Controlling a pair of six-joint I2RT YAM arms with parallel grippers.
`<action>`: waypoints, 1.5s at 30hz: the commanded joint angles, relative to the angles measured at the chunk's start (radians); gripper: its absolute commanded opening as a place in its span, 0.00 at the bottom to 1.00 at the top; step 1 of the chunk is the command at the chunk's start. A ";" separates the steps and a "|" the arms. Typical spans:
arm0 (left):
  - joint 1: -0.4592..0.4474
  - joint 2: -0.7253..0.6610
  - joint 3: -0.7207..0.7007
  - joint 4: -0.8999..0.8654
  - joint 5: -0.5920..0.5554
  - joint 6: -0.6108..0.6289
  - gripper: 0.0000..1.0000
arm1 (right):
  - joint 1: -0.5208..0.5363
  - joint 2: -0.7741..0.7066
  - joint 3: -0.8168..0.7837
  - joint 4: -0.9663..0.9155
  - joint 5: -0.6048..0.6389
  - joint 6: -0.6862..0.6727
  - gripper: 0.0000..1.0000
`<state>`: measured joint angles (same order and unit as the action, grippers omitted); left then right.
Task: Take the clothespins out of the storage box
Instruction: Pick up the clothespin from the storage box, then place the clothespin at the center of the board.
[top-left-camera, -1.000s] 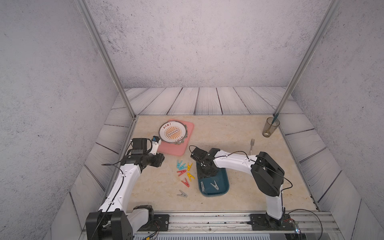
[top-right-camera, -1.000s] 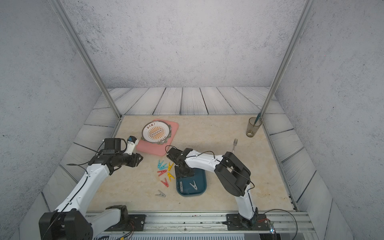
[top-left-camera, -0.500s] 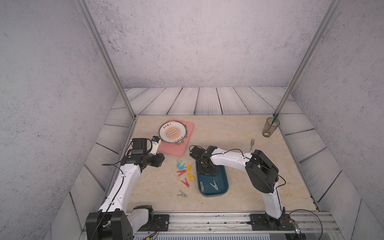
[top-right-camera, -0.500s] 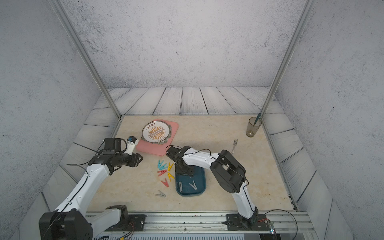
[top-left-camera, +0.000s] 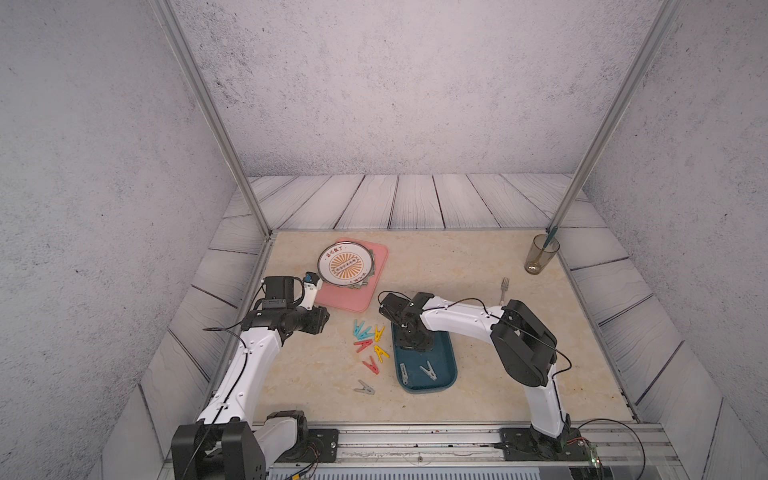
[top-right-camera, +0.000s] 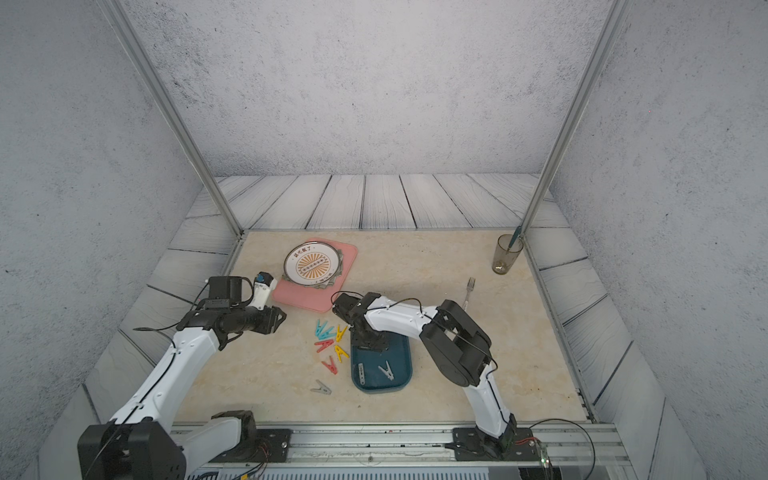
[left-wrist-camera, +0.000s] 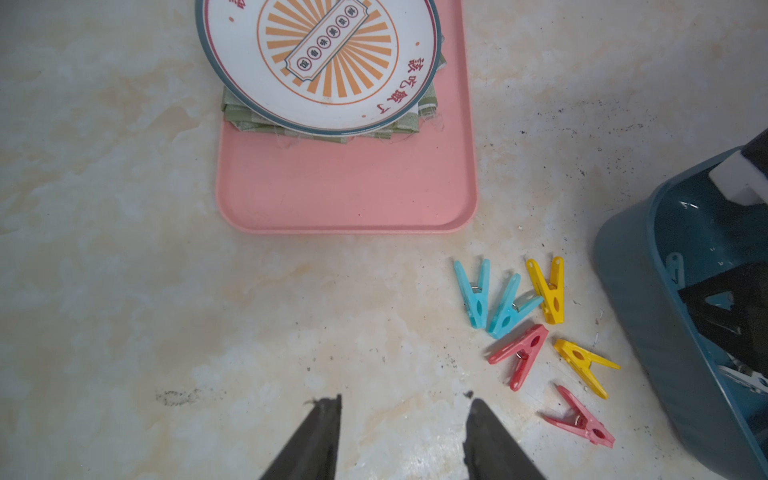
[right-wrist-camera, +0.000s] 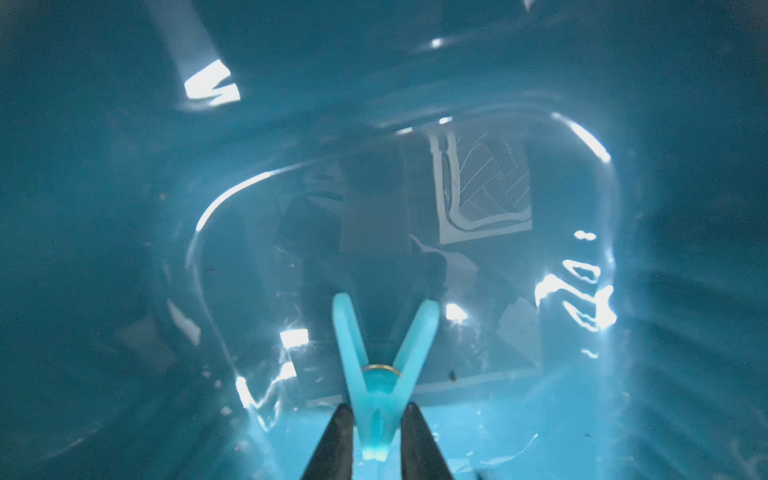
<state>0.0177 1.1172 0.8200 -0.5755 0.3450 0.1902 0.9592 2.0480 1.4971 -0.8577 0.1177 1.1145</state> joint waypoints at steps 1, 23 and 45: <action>0.008 -0.006 0.007 -0.009 0.009 -0.006 0.54 | 0.006 -0.037 0.004 -0.030 0.059 -0.022 0.16; 0.010 -0.022 -0.007 0.032 -0.084 -0.047 0.54 | 0.192 -0.189 0.014 0.062 -0.283 -0.637 0.08; 0.012 -0.049 -0.022 0.030 -0.100 -0.043 0.53 | 0.269 0.002 0.083 -0.010 -0.287 -0.584 0.26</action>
<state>0.0196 1.0851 0.8127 -0.5411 0.2352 0.1417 1.2293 2.0533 1.5433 -0.8436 -0.1890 0.5133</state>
